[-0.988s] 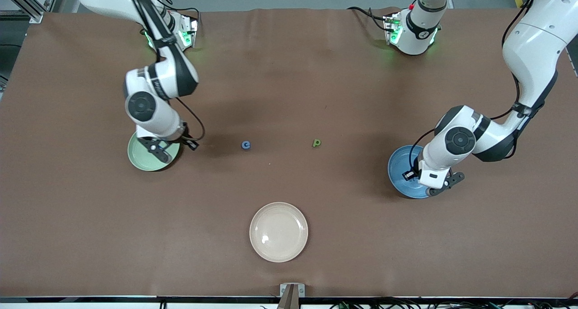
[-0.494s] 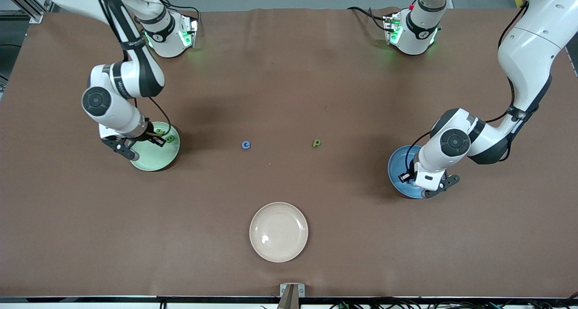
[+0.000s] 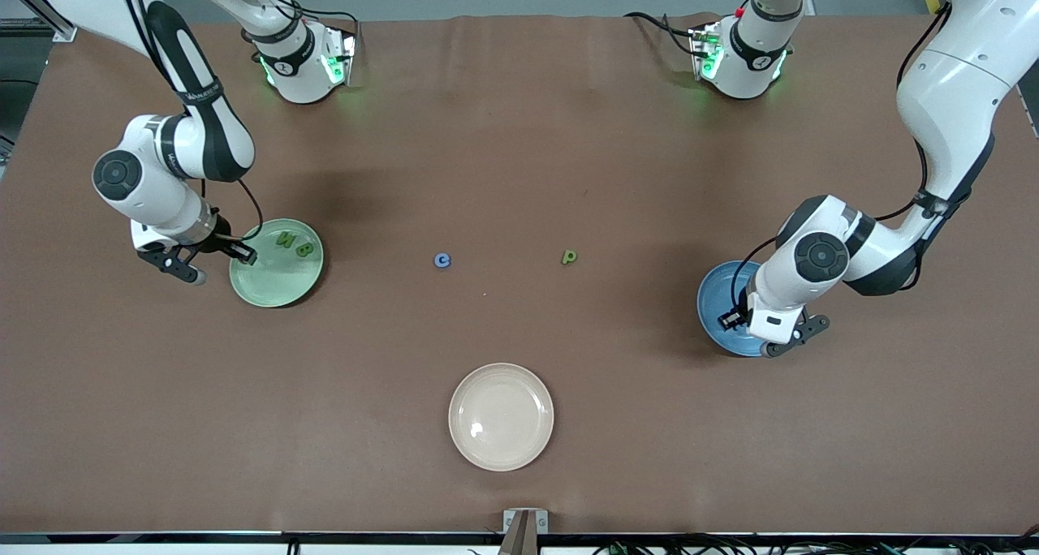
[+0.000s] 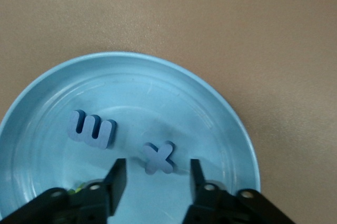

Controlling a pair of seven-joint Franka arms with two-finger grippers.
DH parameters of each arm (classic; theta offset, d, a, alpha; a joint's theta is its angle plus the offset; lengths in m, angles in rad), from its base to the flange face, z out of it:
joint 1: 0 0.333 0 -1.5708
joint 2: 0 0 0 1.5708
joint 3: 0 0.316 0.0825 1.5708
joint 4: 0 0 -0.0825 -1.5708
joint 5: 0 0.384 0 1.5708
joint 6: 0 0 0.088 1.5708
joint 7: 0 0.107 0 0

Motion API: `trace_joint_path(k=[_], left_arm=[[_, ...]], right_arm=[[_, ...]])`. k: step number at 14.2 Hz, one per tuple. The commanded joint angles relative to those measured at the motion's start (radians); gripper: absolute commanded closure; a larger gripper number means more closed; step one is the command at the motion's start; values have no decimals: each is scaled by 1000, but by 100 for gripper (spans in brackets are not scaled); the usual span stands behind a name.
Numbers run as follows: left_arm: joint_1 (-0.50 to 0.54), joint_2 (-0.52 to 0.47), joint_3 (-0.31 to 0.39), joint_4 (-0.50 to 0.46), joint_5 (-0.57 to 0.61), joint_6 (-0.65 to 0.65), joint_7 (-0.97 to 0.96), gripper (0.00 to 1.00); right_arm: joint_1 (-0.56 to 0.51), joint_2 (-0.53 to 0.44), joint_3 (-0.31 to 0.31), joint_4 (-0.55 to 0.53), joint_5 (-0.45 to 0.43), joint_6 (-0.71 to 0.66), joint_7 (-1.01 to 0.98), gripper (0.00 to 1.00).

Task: Sort upper and lower case letters into plates
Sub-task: 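Reach the left gripper to the green d while the right gripper reaches the G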

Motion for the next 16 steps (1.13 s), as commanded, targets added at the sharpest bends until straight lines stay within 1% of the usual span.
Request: trace_joint_path(k=[1,3,4,5,6,7,8,9,10,11,12,13,14,16], left_arm=[[63,-51,-97,-24,6,-68,5,0],[120,-48,-236,-16,3,-236,5,0],[122,-46,-290,-7,-18,-298,4,0],[111,-44,-322,7,-49,-316,-1,0],[89,-43,-338,11,-73,-318,-13,0],[43,-43,-340,14,-95,-318,-37,0],[-12,-40,-340,22,-101,-315,-65,0],[-63,-38,-338,24,-103,-309,-71,0],[-121,-31,-338,30,-103,-306,-71,0],[-177,-25,-335,34,-100,-295,-74,0],[-238,-24,-324,34,-89,-248,-74,0],[-281,-24,-294,27,-85,-182,-70,0],[-351,-20,-239,25,-77,-109,-53,0],[-488,-15,-125,27,-26,-36,-24,1]], right_arm=[[-11,40,21,-15,-8,44,-3,99],[-10,53,21,-15,-8,44,-3,98],[-9,57,21,-13,-8,44,-3,98],[-9,59,21,-13,-8,44,-3,98],[-9,61,21,-13,-8,44,-3,96],[-9,64,21,-13,-8,44,-3,91],[-9,64,23,-12,-8,44,-3,75],[-8,64,23,-10,-8,43,-5,62],[-5,64,24,-9,-8,43,-5,37],[3,64,24,-6,-5,41,-3,0],[6,62,24,-1,-5,35,-3,0],[7,58,24,3,-5,29,-5,0],[12,51,24,10,-5,11,-3,0],[46,32,27,46,6,-77,20,0]])
